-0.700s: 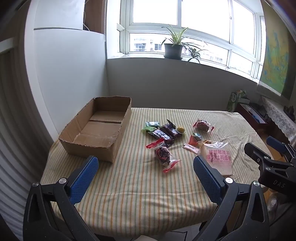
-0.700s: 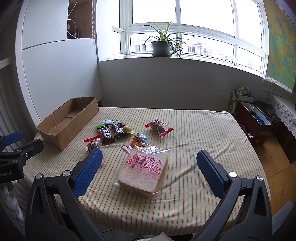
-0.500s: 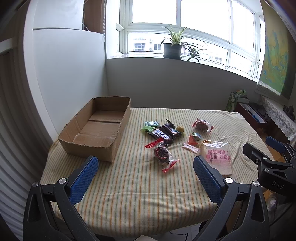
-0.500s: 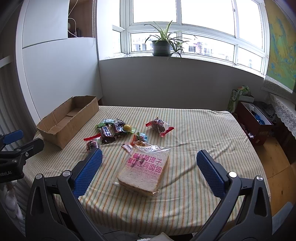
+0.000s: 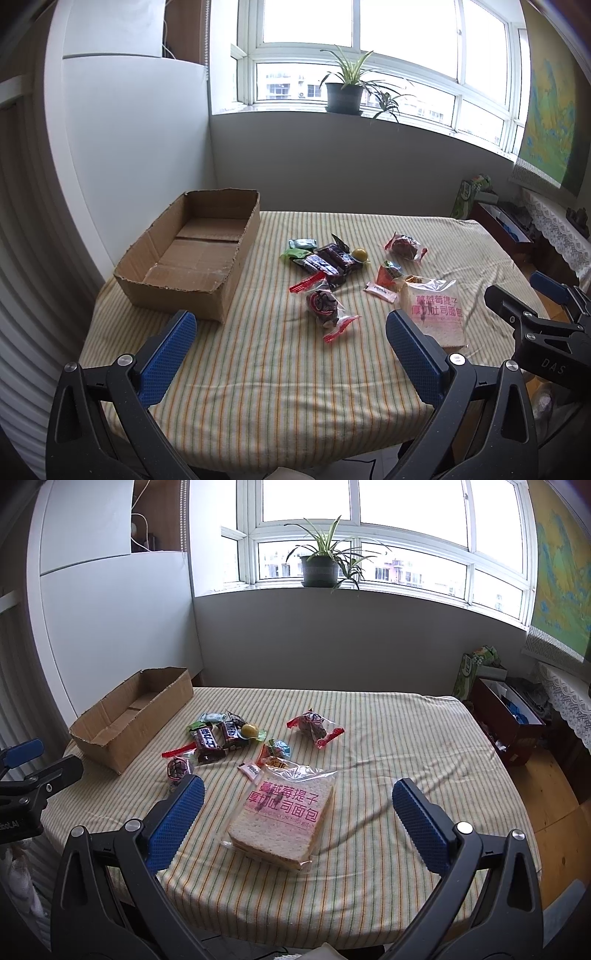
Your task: Organize snacks
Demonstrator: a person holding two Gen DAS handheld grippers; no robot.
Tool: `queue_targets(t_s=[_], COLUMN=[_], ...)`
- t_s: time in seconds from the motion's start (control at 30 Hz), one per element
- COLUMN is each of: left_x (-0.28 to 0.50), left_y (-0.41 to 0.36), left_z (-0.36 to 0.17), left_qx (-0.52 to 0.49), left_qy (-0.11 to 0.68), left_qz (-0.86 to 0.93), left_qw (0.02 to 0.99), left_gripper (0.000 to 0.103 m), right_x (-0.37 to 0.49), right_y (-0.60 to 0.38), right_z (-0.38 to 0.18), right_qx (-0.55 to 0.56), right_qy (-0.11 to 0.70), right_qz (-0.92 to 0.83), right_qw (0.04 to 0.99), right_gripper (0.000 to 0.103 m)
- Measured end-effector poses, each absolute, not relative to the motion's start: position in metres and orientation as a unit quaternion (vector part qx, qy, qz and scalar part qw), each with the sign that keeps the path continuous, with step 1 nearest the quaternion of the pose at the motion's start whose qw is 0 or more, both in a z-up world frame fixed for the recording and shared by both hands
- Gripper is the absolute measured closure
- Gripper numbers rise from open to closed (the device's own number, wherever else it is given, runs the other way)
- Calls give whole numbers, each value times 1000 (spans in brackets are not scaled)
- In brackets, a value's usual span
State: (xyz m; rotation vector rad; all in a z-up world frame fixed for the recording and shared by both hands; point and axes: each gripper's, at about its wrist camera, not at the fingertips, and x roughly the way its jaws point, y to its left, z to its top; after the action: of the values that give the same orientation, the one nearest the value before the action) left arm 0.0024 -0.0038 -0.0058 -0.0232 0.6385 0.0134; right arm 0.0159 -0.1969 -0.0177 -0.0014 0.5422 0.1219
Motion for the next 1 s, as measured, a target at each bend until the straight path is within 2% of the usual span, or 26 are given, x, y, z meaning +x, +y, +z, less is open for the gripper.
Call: queue_targets(t_s=[0.57, 1.0], left_x=[6, 30], left_y=[-4, -2], left_z=[-8, -34], left_qx=[0, -31], left_qy=[300, 350], left_qz=[6, -32], left_qw=[954, 936], left_gripper=[1, 1], right_x=[24, 43], right_y=[-199, -221], right_z=[-22, -45], right_qx=[1, 36], right_qy=[278, 312], right_qz=[58, 65], right_qw=[959, 947], right_gripper=[0, 0])
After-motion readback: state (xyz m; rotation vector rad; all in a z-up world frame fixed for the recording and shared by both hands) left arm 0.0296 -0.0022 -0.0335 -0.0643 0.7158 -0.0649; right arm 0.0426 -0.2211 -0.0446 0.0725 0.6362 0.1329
